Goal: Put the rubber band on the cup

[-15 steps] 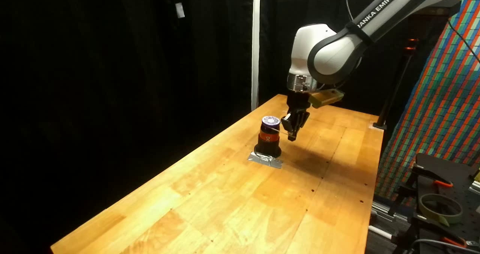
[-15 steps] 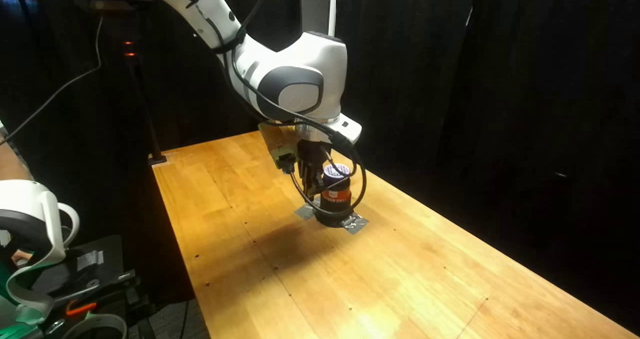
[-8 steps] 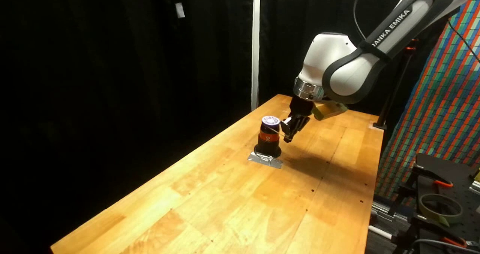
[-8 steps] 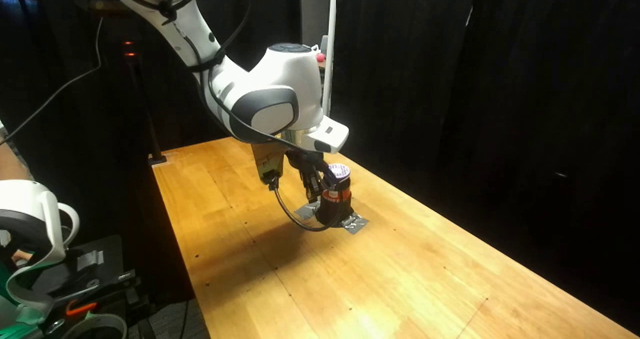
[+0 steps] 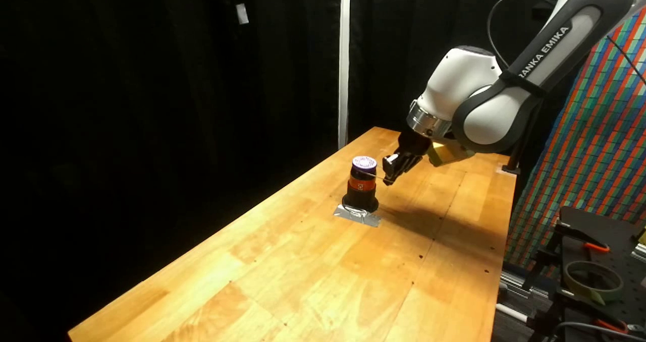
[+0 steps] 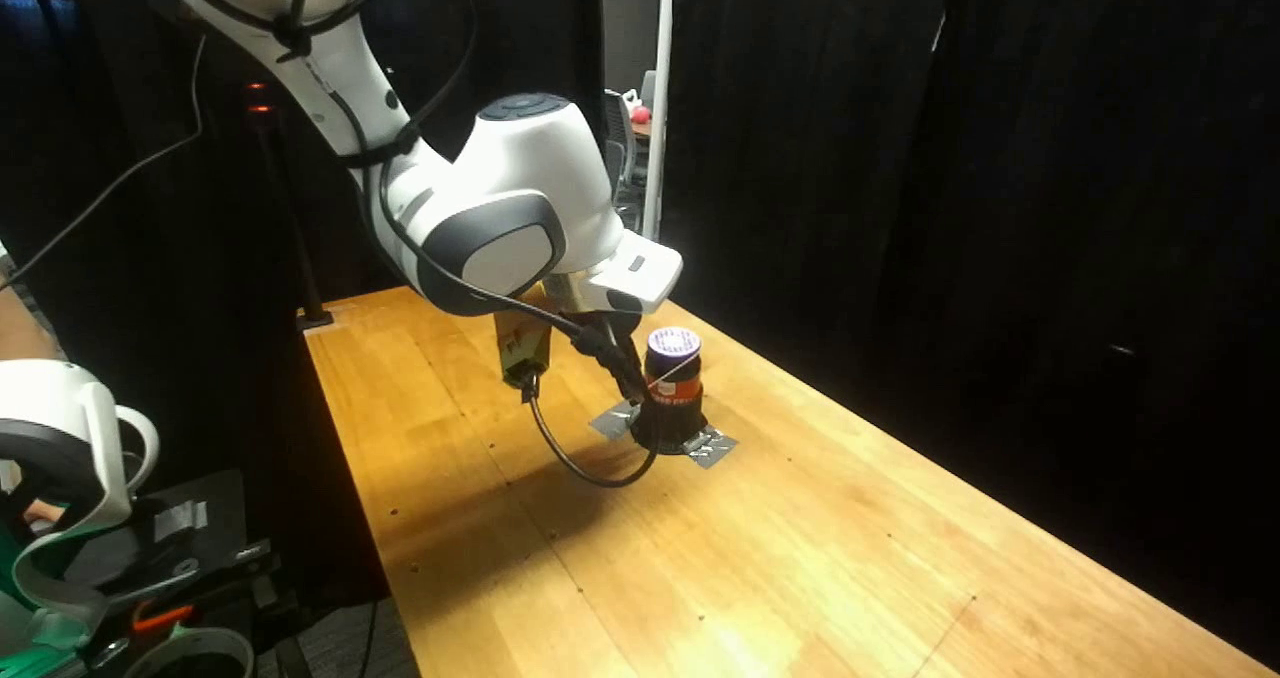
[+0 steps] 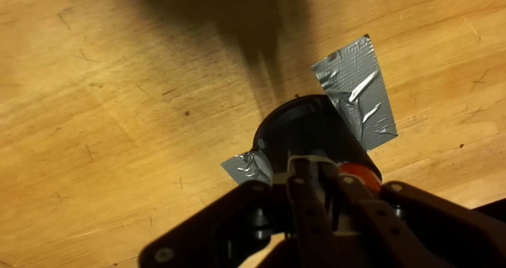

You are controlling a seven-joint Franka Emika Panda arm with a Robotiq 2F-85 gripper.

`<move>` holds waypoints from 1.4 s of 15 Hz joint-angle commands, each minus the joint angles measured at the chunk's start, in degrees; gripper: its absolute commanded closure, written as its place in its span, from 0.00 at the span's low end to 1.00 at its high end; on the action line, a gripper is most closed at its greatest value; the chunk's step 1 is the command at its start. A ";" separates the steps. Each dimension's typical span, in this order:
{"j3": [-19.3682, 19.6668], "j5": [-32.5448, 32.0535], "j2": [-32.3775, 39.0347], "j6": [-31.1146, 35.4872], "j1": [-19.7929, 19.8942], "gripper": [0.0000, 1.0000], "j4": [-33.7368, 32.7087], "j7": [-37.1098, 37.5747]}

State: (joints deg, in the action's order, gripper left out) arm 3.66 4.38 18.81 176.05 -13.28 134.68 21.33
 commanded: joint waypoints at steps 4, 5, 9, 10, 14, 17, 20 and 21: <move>0.12 0.55 -3.62 11.85 -1.51 0.88 7.13 1.15; 0.06 0.63 -3.55 13.53 -1.59 0.87 7.58 1.22; -0.18 0.79 -3.02 19.35 -1.66 0.87 8.96 1.49; -0.85 0.52 -2.97 20.78 -1.10 0.88 9.30 1.70; -5.93 5.20 -2.44 26.12 2.35 0.89 10.10 -1.06; -8.03 6.38 -2.09 29.16 3.66 0.88 10.56 -1.06; -8.96 6.83 -2.24 31.12 4.46 0.88 11.55 -1.28; -9.14 6.90 -2.35 31.76 4.63 0.89 12.10 -1.32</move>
State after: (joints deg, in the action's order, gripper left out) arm -3.75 9.60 17.62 204.56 -9.82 144.42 21.54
